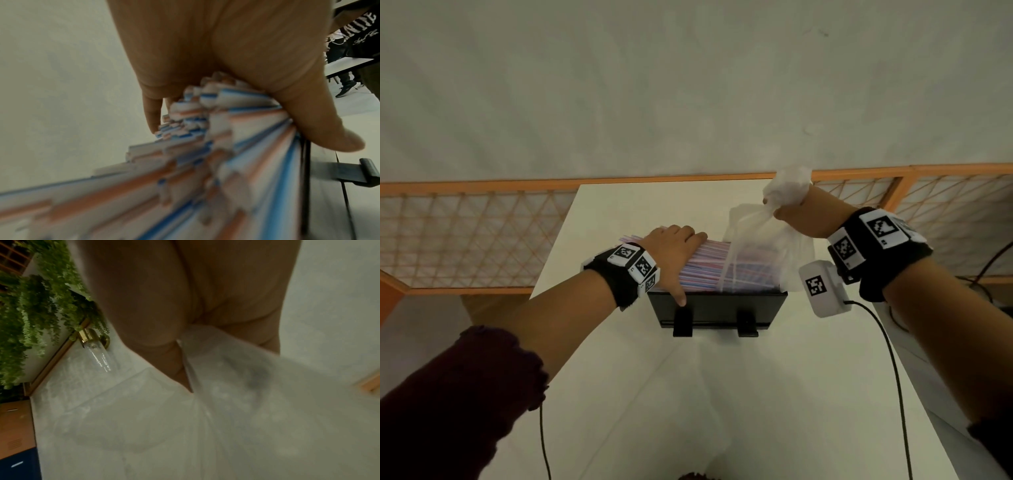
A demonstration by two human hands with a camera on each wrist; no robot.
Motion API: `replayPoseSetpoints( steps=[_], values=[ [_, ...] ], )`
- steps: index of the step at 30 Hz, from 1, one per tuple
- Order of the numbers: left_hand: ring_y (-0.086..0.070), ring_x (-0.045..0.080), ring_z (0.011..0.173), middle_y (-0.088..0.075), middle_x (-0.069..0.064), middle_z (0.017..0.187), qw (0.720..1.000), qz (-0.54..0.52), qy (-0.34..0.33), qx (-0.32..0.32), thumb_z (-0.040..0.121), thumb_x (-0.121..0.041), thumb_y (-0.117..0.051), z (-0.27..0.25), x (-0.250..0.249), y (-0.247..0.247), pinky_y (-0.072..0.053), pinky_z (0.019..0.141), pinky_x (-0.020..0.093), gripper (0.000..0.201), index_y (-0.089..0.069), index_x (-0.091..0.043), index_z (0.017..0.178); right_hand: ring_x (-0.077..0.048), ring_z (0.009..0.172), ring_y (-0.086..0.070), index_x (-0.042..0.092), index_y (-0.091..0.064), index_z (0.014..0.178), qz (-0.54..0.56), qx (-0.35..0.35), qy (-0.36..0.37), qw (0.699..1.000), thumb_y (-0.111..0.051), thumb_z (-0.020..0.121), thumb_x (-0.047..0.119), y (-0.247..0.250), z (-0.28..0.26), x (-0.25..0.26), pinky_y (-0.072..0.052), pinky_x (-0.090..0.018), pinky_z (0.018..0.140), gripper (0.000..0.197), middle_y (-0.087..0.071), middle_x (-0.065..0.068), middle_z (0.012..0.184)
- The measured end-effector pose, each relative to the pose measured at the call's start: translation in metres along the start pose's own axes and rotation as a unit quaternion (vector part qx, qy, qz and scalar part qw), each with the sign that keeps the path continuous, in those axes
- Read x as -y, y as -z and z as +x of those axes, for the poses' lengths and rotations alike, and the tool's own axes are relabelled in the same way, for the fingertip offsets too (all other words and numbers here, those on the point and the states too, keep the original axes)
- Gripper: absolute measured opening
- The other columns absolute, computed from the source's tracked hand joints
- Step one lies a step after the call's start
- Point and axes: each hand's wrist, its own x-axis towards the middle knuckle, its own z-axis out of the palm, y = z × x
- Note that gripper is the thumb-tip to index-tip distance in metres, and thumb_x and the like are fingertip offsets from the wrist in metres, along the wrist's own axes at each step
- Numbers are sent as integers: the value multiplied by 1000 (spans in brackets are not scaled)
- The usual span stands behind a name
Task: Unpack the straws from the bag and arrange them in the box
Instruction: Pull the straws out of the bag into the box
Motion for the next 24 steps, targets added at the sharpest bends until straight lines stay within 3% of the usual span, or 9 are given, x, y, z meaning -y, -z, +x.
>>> replayPoseSetpoints(
  steps=[2,3,5,8,11,13,16,20,24],
  values=[
    [-39,26,124,-34,6,140,1000,-8,0,8,51,-66,-78,1,1,2,-36,103,42,126,-12,-19,147,-31,87,-54,-3,-58,92,-8,4,-9,1000,-46,90,1,1,1,-10,-47,-34,80,13,-58,-16,91],
    [-39,26,124,-34,6,141,1000,-13,0,12,51,-65,-78,2,2,2,-36,103,41,126,-11,-19,147,-26,81,-53,6,-56,84,1,-3,-13,1000,-48,89,1,3,1,-15,-46,-31,75,11,-56,-9,84],
    [-39,25,124,-33,6,141,1000,-21,-1,21,53,-64,-78,2,5,4,-37,102,41,125,-10,-20,148,-17,69,-44,19,-46,68,5,-13,-27,1000,-48,88,-1,8,-2,-21,-37,-15,61,28,-45,5,70],
    [-38,25,126,-32,6,143,999,-29,3,30,55,-62,-79,2,8,3,-39,103,42,123,-10,-21,148,-11,61,-38,18,-38,61,-10,-17,-49,999,-45,88,-6,14,-7,-27,-34,-3,52,36,-38,7,65],
    [-35,26,129,-31,6,145,999,-28,2,39,58,-60,-78,4,7,1,-35,107,44,120,-10,-20,148,-24,81,-48,1,-53,83,11,-25,-55,998,-50,90,0,14,-12,-39,-33,-8,54,7,-51,-5,75],
    [-35,26,129,-31,6,144,999,-25,-1,39,59,-59,-78,5,6,0,-34,107,44,118,-10,-20,148,-25,95,-53,0,-56,107,44,-33,-65,996,-62,88,15,15,-14,-48,-40,-20,76,25,-58,-11,97],
    [-35,25,128,-31,6,143,999,-22,0,46,60,-59,-78,7,6,2,-35,107,45,118,-10,-20,148,-26,97,-54,11,-53,108,17,-38,-73,996,-72,80,26,18,-16,-57,-38,-29,80,38,-54,-6,98],
    [-36,26,128,-32,6,143,999,-13,4,52,60,-59,-78,8,3,3,-36,106,44,118,-9,-18,147,-34,114,-51,1,-53,121,-36,-96,-92,990,-69,83,21,32,-21,-54,-40,-36,93,47,-56,-19,121],
    [-32,29,134,-24,10,149,997,0,9,77,63,-59,-77,10,0,5,-35,108,45,122,-2,-15,149,-35,115,-49,-5,-51,120,-64,-99,-81,990,-63,88,18,46,-26,-47,-38,-36,93,42,-54,-22,123]
  ],
)
